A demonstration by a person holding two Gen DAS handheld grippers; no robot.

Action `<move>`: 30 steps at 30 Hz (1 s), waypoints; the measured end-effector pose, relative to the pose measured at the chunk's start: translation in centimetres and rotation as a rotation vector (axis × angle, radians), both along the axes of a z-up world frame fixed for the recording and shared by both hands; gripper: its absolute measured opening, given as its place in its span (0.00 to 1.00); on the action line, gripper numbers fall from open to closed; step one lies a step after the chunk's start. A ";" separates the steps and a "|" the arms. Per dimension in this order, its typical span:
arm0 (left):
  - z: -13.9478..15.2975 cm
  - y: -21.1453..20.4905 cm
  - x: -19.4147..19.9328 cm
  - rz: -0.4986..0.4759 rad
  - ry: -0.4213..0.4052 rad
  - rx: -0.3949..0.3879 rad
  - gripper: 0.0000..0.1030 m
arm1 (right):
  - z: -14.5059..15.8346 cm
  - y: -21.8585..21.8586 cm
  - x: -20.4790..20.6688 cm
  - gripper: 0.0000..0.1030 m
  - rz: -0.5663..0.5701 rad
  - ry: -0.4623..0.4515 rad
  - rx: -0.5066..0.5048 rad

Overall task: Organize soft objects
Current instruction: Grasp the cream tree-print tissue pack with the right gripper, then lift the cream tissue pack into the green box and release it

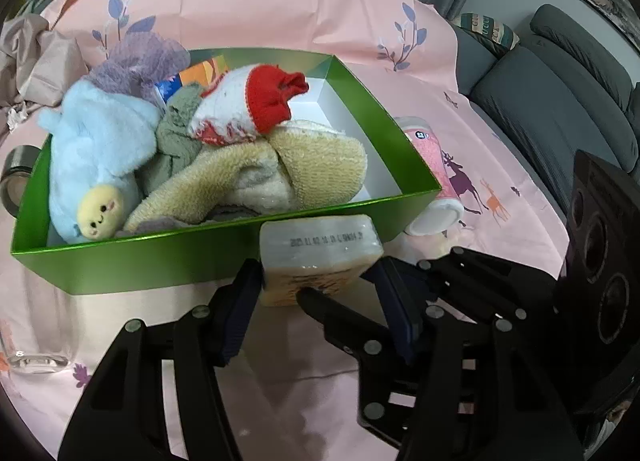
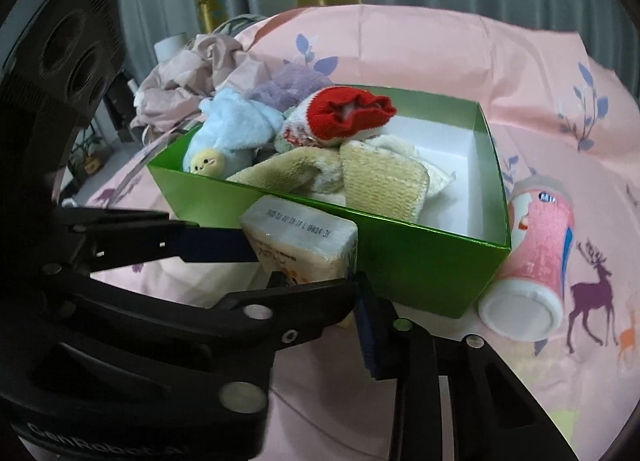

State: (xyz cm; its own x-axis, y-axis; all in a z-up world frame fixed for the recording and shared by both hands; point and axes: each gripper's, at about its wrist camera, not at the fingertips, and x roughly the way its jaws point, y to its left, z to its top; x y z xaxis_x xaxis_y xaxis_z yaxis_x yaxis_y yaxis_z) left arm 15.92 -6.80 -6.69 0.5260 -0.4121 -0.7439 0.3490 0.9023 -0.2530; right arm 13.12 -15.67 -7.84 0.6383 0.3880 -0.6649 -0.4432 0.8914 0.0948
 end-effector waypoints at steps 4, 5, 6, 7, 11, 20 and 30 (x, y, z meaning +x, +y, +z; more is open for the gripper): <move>1.6 0.3 -1.0 -0.005 -0.039 -0.011 0.53 | 1.1 -0.6 -1.0 0.29 0.003 -0.020 0.044; 2.1 0.2 -1.4 -0.007 -0.053 -0.006 0.54 | 1.7 -0.6 -1.4 0.29 0.004 -0.036 0.047; 2.6 0.1 -1.7 -0.011 -0.071 0.001 0.54 | 2.0 -0.7 -1.7 0.29 0.005 -0.048 0.049; 3.4 0.0 -2.1 -0.016 -0.093 0.006 0.54 | 2.6 -0.7 -2.0 0.29 0.006 -0.062 0.051; 5.4 -0.1 -2.0 -0.013 -0.149 0.004 0.53 | 4.7 -0.9 -2.5 0.29 0.000 -0.121 0.056; 8.8 0.7 2.0 0.029 -0.235 0.032 0.53 | 8.5 0.2 1.6 0.29 0.002 -0.210 0.049; 11.2 1.8 5.7 0.046 -0.230 0.019 0.54 | 10.7 1.3 5.4 0.29 0.007 -0.238 0.046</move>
State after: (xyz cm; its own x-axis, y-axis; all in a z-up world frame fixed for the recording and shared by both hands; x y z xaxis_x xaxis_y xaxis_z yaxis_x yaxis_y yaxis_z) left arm 21.65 -4.98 4.49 0.7007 -0.3705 -0.6097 0.3537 0.9226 -0.1541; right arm 18.56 -14.32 2.85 0.7717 0.4196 -0.4779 -0.4644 0.8852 0.0272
